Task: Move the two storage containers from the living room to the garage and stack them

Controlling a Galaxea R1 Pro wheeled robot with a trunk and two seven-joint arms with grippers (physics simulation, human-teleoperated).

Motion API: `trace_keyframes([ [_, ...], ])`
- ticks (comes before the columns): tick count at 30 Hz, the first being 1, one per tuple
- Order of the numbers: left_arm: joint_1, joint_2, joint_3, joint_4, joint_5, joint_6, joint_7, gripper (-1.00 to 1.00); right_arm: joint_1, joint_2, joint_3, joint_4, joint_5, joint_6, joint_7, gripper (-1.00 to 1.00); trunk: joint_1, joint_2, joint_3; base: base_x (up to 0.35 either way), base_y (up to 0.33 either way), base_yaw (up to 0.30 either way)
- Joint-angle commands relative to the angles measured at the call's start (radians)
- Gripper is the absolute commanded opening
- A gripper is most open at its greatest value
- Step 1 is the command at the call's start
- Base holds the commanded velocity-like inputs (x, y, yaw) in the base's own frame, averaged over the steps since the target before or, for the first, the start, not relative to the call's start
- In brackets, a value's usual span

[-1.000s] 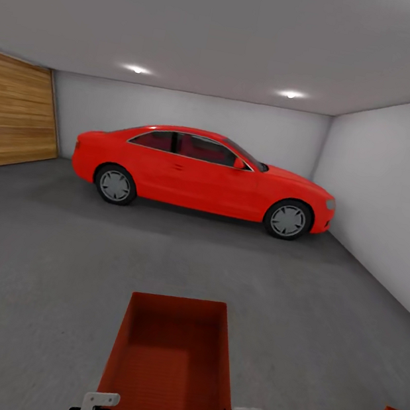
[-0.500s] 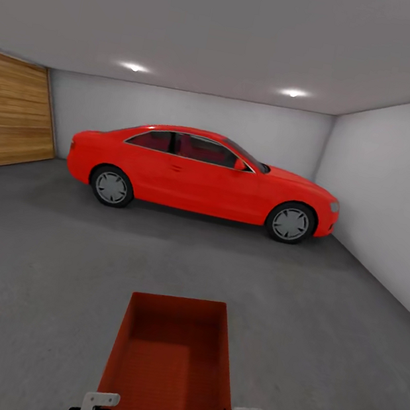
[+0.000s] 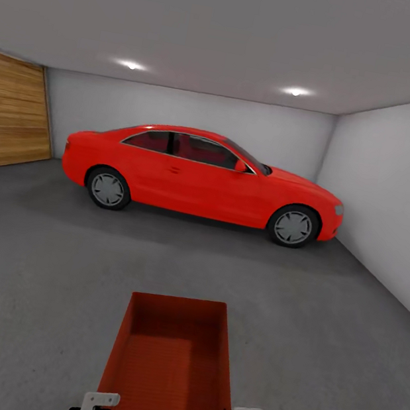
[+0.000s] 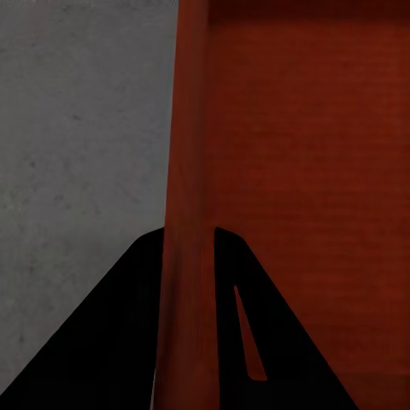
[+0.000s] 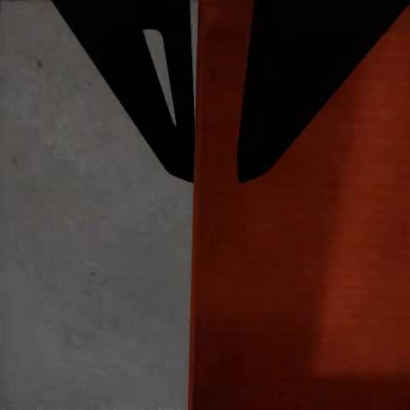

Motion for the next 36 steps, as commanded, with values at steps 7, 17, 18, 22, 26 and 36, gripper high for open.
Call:
trace_keyframes([
  [7,0.0,0.009,-0.019,0.001,0.015,-0.007,0.014,-1.0,-0.002,0.0,0.006,0.001,0.008,0.0,-0.011,-1.0,0.001,-0.001,-0.001,0.339,0.0,0.0],
  [17,0.0,0.009,-0.019,0.001,0.015,-0.007,0.014,-1.0,-0.002,0.0,0.006,0.001,0.008,0.0,-0.011,-1.0,0.001,-0.001,-0.001,0.339,0.0,-0.081],
  [18,0.0,0.009,-0.019,0.001,0.015,-0.007,0.014,-1.0,-0.002,0.0,0.006,0.001,0.008,0.0,-0.011,-1.0,0.001,-0.001,-0.001,0.339,0.0,-0.243],
  [22,0.0,0.009,-0.018,0.001,0.017,-0.006,0.014,-1.0,-0.002,0.0,0.007,0.001,0.008,0.0,-0.011,-1.0,0.001,-0.001,-0.001,0.313,0.0,-0.262],
  [26,0.0,0.01,-0.017,0.001,0.02,-0.006,0.014,-1.0,-0.002,0.0,0.006,0.001,0.008,0.0,-0.011,-1.0,0.001,-0.001,-0.001,0.127,0.0,-0.272],
  [36,0.0,0.01,-0.016,0.001,0.021,-0.005,0.014,-1.0,-0.002,0.0,0.007,0.001,0.008,0.0,-0.011,-1.0,0.001,-0.001,-0.001,0.014,0.0,-0.275],
])
